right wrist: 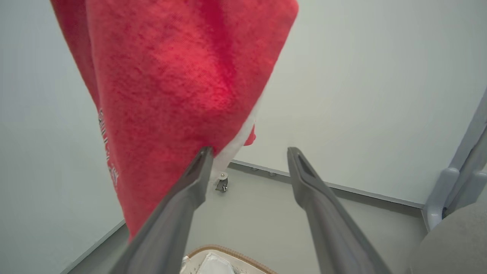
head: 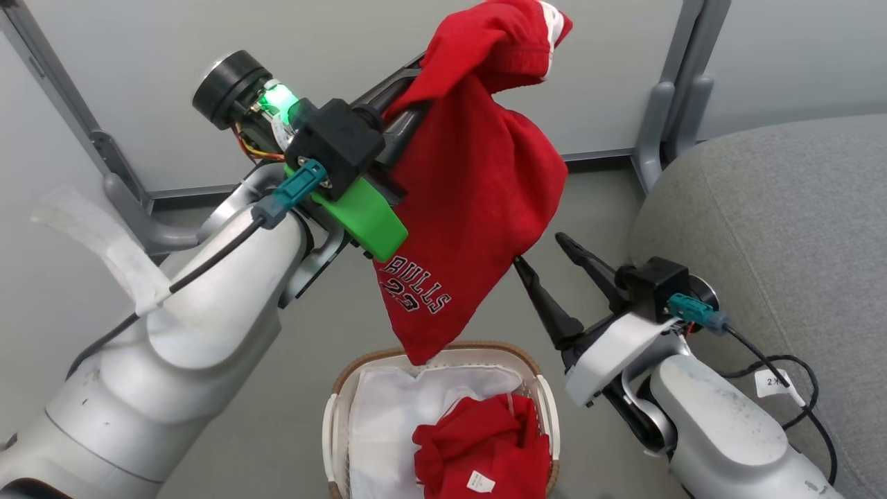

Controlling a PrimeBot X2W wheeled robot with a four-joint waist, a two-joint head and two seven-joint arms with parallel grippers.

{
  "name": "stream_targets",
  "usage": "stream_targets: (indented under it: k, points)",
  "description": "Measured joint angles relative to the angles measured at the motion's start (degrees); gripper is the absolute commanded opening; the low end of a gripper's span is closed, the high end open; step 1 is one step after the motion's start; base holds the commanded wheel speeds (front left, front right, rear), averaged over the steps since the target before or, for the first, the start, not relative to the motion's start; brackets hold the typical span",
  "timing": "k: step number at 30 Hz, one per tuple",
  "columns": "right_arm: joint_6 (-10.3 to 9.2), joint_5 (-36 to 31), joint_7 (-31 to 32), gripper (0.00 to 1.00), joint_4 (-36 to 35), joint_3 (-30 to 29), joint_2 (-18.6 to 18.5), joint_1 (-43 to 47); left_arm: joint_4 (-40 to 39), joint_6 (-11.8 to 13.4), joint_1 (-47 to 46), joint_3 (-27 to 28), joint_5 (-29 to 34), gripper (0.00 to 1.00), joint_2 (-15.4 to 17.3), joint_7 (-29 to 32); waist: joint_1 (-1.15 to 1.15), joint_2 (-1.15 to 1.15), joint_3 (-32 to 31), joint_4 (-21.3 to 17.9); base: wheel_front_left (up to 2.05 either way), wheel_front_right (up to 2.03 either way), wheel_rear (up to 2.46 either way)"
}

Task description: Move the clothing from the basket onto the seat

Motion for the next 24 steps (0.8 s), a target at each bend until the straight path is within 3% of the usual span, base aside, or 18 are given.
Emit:
stream_targets:
  k: [9,14,19,20,21,22,24]
  points:
    - [0.01,10.32,0.00,1.00,-2.81,16.41,-7.05,-7.72,-2.46,0.23,0.17,-1.22,0.00,0.00,0.03,0.74,0.00,0.00,-0.07,1.08,0.00,0.00,0.00]
    - [0.01,11.63,0.00,1.00,-5.65,18.27,-8.33,-10.46,-3.05,0.53,0.73,-1.32,-0.38,0.00,0.31,1.01,0.00,0.00,0.01,1.27,0.00,0.00,0.00]
    - [0.01,10.84,0.00,0.98,-8.12,18.25,-6.62,-11.21,-3.08,1.22,1.70,-1.15,-1.08,0.00,0.94,1.22,0.00,0.00,-0.05,1.24,0.00,0.00,0.00]
    - [0.01,10.42,0.00,0.50,-8.03,17.95,-6.37,-11.20,-3.02,1.41,2.00,-1.09,-1.20,0.00,1.04,1.22,0.00,0.00,-0.08,1.23,0.00,0.00,0.00]
    - [0.01,10.06,0.00,0.44,-7.95,17.39,-6.10,-11.20,-2.94,1.46,2.22,-1.02,-1.56,0.00,1.15,1.22,0.00,0.00,-0.11,1.22,0.00,0.00,0.00]
    - [0.01,9.68,0.00,0.25,-7.86,16.88,-5.76,-11.20,-2.90,1.58,2.45,-0.91,-1.83,0.00,1.20,1.22,0.00,0.00,-0.14,1.21,0.00,0.00,0.00]
    - [0.01,8.55,0.00,0.00,-7.60,15.62,-4.97,-11.18,-2.71,2.00,3.21,-0.65,-2.43,0.00,1.36,1.21,0.00,0.00,-0.20,1.19,0.00,0.00,0.00]
